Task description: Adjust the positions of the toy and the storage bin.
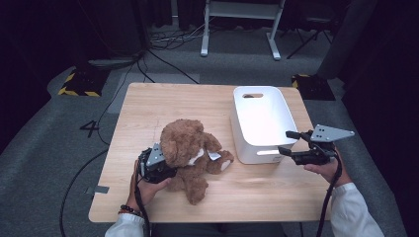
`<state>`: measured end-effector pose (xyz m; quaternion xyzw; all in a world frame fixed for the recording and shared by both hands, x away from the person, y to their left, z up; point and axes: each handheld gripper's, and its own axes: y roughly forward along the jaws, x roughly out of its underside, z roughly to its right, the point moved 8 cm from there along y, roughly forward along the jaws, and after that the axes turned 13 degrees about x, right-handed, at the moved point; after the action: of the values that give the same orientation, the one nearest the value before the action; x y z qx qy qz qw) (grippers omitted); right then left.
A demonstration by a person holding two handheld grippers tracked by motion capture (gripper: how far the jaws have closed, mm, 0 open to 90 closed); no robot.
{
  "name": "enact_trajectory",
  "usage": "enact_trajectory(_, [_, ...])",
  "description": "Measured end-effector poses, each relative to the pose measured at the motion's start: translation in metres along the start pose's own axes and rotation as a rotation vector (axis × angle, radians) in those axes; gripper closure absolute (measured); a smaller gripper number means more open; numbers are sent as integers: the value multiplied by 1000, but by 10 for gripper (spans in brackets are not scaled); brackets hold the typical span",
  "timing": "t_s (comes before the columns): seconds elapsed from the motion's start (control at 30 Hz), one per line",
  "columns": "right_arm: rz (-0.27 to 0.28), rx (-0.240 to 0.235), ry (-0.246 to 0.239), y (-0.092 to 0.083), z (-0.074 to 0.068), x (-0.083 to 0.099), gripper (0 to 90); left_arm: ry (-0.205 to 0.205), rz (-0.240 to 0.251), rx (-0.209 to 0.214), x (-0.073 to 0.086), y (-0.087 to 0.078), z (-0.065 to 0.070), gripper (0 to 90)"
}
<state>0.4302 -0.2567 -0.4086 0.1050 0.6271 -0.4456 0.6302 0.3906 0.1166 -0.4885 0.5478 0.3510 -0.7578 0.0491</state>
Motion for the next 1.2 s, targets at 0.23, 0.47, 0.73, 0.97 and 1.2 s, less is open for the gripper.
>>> enact_trajectory(0.23, [-35,-44,-33,16,-9,2,401,0,3,-2,0,1,1,553])
enact_trajectory(0.47, [-74,-77,-54,29,-17,4,500,-2,-3,-2,0,2,2,551])
enact_trajectory(0.73, [-105,-114,-66,39,-22,6,633,-3,-3,-2,-1,3,1,550])
enact_trajectory(0.97, [-78,-184,-121,42,-38,0,770,-4,-6,2,0,2,0,541])
enact_trajectory(1.2, [-38,-211,-143,40,-54,-3,782,-15,2,5,0,2,-1,537])
